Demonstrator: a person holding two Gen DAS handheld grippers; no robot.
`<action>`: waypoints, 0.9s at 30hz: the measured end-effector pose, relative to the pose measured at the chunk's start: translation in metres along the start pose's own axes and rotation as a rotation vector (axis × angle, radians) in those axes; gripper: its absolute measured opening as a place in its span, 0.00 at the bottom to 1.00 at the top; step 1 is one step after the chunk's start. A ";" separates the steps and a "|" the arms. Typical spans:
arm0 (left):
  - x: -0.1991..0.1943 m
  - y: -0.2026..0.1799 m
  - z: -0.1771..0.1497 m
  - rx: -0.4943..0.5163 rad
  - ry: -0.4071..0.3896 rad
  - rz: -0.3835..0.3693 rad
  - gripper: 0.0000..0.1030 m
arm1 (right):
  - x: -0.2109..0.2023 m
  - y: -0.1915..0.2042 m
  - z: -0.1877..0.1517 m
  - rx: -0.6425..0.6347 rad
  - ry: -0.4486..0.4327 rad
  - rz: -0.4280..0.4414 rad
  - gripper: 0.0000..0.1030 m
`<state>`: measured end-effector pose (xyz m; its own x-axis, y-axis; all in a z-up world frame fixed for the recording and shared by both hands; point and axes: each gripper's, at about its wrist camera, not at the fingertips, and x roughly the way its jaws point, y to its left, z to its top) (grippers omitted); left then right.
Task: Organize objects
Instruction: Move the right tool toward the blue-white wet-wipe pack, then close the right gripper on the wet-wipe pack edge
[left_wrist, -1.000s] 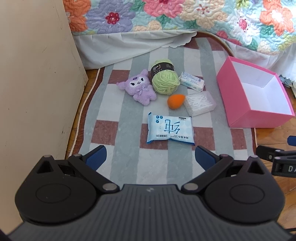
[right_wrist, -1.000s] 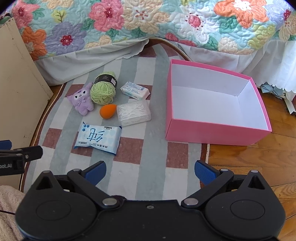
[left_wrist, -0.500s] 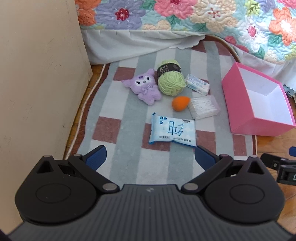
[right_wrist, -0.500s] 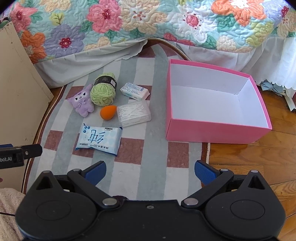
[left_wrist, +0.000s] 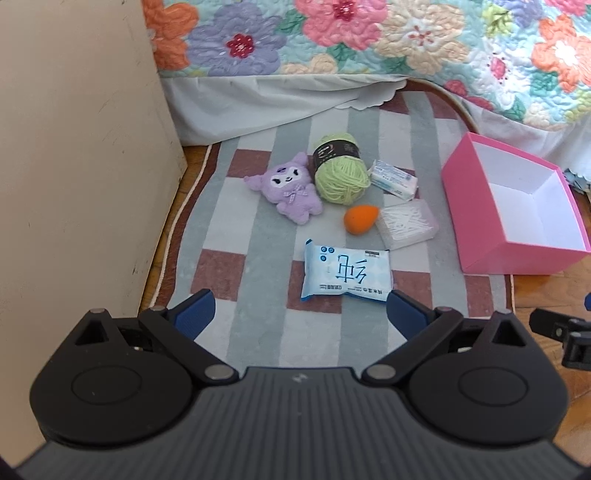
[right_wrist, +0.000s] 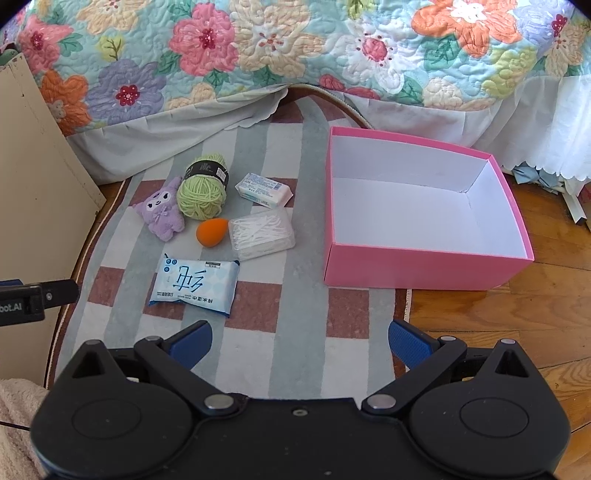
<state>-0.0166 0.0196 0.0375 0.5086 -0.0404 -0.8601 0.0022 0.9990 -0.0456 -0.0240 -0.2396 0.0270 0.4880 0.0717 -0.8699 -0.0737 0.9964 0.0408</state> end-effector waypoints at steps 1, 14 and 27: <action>-0.001 -0.001 0.002 0.016 0.000 0.001 0.97 | -0.001 0.000 0.001 0.000 -0.002 -0.002 1.00; 0.008 0.005 0.029 0.062 0.025 -0.094 0.86 | -0.007 -0.007 0.011 -0.115 -0.157 0.290 1.00; 0.103 -0.003 0.043 0.055 -0.013 -0.109 0.74 | 0.039 0.030 0.017 -0.303 -0.274 0.259 1.00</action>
<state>0.0731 0.0129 -0.0289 0.5135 -0.1491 -0.8450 0.1050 0.9883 -0.1106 0.0079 -0.2057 0.0024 0.6281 0.3659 -0.6867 -0.4538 0.8892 0.0586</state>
